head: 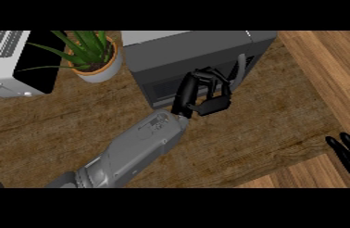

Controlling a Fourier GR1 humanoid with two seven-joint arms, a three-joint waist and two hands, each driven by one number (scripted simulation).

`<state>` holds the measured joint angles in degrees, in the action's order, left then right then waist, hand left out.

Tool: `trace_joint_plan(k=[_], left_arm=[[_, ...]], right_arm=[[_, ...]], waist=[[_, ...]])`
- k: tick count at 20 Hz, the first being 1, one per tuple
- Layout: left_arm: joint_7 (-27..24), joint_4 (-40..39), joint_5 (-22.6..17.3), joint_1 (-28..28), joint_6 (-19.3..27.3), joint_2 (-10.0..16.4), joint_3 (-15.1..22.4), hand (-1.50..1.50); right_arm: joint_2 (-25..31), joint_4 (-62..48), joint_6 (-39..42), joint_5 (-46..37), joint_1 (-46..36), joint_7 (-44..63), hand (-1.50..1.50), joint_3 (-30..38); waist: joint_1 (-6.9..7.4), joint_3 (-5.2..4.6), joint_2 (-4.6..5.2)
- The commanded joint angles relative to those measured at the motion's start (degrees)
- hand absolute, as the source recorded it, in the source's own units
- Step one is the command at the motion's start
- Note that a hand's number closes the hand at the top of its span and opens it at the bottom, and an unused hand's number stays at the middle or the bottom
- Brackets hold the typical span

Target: Pick up the milk, place it into the microwave and close the microwave

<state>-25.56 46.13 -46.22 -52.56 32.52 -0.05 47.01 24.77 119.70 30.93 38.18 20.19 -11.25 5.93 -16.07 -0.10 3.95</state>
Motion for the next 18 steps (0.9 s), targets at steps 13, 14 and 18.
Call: trace_joint_plan(k=[13, 14, 18], left_arm=[[-5.49, -6.6, -4.53, -3.7, 2.38, 0.04, -2.75, 1.5], [-5.87, -6.78, -4.91, -2.93, 2.19, 0.04, -2.43, 1.5], [-6.98, -7.18, -5.6, -3.67, 2.67, 0.04, -2.53, 1.5]], right_arm=[[2.55, 2.99, 2.32, 4.16, -1.12, 1.75, -1.5, -1.08], [3.08, 3.29, 2.58, 3.76, -1.0, 1.96, -1.5, -0.79], [3.24, 3.5, 2.22, 4.52, -0.67, 2.42, -1.5, -0.74]], waist=[[-1.3, -0.04, 1.36], [-1.55, -0.07, 1.38], [-1.88, -0.03, 1.43]])
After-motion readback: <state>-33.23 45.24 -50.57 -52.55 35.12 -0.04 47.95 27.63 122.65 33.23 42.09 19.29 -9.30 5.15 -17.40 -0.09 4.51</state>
